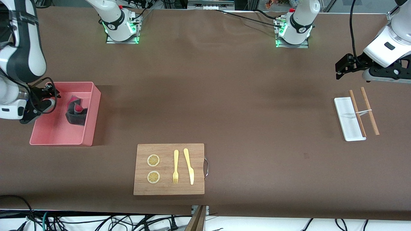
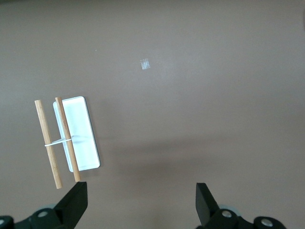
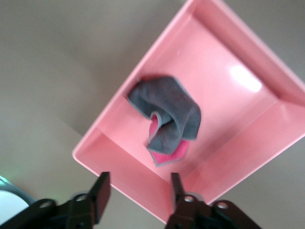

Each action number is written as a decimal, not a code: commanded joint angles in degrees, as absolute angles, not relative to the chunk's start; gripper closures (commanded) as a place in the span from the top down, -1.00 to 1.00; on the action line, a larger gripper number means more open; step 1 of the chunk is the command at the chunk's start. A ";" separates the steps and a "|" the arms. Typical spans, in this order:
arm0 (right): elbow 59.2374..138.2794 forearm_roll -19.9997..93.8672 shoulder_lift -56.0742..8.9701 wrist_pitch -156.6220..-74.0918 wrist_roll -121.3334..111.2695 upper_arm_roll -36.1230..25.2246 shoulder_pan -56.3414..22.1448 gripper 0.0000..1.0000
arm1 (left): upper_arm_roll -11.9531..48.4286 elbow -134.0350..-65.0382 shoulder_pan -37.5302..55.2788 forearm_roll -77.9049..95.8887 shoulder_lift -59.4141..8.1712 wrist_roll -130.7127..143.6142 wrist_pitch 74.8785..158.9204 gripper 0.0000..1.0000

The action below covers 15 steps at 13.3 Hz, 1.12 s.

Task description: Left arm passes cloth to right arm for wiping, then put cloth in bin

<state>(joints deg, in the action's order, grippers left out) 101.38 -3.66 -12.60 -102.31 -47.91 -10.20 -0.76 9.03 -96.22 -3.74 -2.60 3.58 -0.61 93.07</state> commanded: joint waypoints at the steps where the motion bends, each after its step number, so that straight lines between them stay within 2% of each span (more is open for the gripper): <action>1: 101.34 -2.37 -5.91 -100.38 -40.73 -6.18 -0.53 1.00 | 9.49 -96.42 -4.40 -1.32 4.66 -2.29 92.11 1.00; 6: 98.80 -2.02 2.62 -89.67 -17.88 0.26 -1.58 1.00 | 9.58 -96.50 -4.31 -1.32 3.87 -2.20 91.41 1.00; 9: 93.18 -1.85 3.16 -81.05 -8.19 1.84 -3.25 1.00 | 9.67 -96.68 -3.78 -1.41 3.17 -2.11 91.41 1.00; 15: 90.44 2.10 2.37 -80.60 -8.17 2.20 -3.34 1.00 | 9.67 -92.46 -4.04 -1.23 0.00 -1.85 89.47 1.00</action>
